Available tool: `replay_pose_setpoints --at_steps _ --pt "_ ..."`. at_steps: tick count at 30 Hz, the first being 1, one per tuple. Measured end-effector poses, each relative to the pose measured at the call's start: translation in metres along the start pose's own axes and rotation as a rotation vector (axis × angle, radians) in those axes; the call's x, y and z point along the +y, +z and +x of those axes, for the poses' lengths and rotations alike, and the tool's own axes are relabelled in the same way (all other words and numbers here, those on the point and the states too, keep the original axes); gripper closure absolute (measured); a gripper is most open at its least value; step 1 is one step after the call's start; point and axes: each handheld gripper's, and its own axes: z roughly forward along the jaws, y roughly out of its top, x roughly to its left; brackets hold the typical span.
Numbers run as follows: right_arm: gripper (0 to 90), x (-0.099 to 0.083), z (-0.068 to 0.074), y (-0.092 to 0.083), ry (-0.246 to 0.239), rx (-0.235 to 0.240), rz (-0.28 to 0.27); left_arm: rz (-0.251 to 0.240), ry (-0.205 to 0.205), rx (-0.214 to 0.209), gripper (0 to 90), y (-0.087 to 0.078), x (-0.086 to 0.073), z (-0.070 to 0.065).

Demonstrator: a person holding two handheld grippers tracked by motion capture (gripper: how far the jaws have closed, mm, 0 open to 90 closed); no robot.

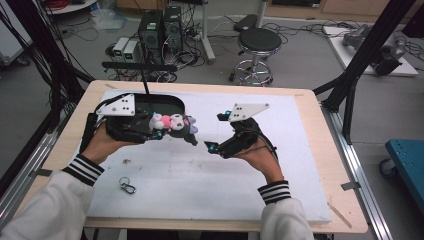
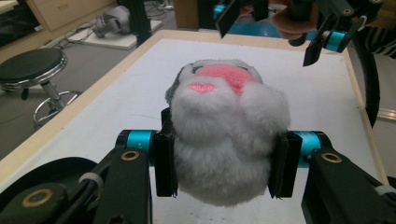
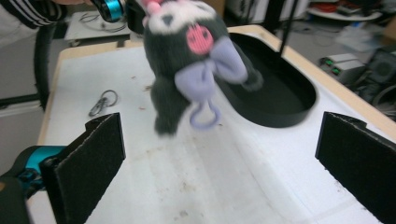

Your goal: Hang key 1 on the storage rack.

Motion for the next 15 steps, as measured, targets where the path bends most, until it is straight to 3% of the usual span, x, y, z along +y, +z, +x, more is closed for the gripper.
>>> replay_pose_setpoints --at_steps 8,12,13,15 --pt "0.7 -0.027 0.009 -0.034 0.037 -0.103 -0.084 -0.054 -0.049 0.120 54.4 -0.013 -0.001 0.011" --pt "0.7 -0.043 0.012 -0.047 0.064 -0.139 -0.118 -0.063 -0.065 0.151 54.4 -0.019 -0.002 0.017" --pt "0.7 -0.046 0.011 -0.050 0.072 -0.151 -0.100 -0.065 -0.067 0.160 54.4 -0.020 -0.002 0.018" --pt "0.7 -0.053 0.011 -0.056 0.083 -0.166 -0.130 -0.070 -0.072 0.174 54.4 -0.023 -0.001 0.020"
